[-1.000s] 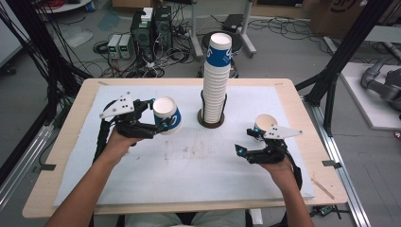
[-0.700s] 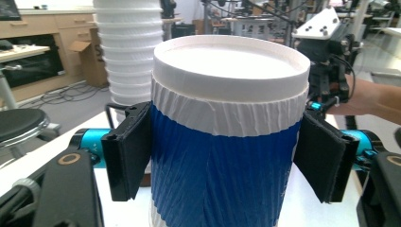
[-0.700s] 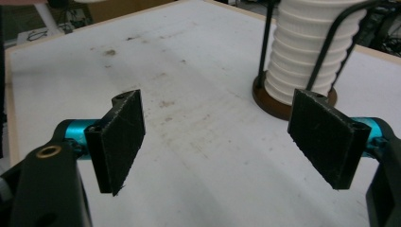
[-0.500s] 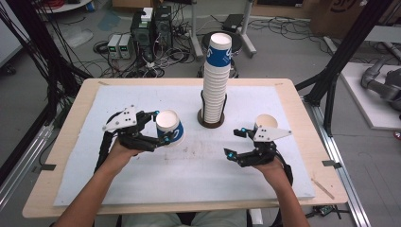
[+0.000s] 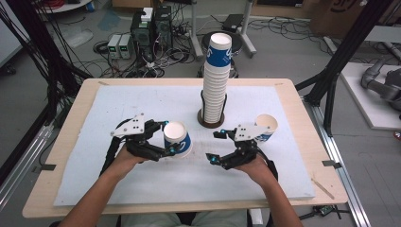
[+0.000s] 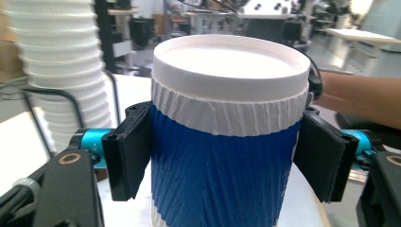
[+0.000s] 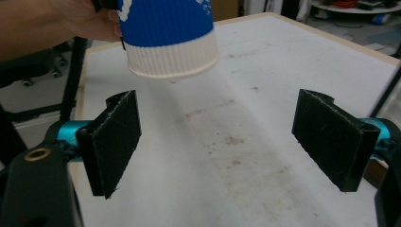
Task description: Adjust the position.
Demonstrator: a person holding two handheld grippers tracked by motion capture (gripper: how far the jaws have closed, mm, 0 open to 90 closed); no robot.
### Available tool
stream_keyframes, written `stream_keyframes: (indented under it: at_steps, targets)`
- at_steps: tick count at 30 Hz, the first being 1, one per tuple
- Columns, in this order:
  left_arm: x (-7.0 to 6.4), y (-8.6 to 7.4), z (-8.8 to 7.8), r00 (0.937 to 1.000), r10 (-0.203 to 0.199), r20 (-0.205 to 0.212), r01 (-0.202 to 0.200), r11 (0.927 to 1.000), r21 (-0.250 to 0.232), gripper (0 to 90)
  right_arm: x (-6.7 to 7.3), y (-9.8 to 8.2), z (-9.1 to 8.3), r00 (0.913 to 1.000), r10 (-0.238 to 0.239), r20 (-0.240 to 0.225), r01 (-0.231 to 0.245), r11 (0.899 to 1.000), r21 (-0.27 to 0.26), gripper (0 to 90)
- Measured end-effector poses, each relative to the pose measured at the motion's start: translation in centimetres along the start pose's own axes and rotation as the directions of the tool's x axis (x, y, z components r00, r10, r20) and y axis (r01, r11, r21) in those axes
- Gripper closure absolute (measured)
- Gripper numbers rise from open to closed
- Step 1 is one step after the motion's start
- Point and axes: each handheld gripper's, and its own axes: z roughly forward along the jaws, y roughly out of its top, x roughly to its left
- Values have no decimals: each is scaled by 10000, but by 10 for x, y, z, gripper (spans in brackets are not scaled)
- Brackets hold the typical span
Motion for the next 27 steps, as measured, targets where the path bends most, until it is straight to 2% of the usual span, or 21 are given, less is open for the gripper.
stream_keyframes:
  at_steps: [10,14,19,27]
  targets:
    - [-4,-2,15,9985,-20,553,19,10000,18,267,6,6,25,9940,-307,-1053,305,9995,-28,165]
    - [-5,-2,19,9975,2,704,-5,10000,52,268,7,8,29,9921,-256,-1231,244,9996,-116,166]
    - [-5,-2,22,9964,6,844,-9,10000,36,268,9,8,35,9879,-505,-1465,503,9987,-46,166]
    - [-7,-2,27,9936,-8,1132,12,10000,-33,269,9,9,41,9829,-542,-1760,541,9985,-54,166]
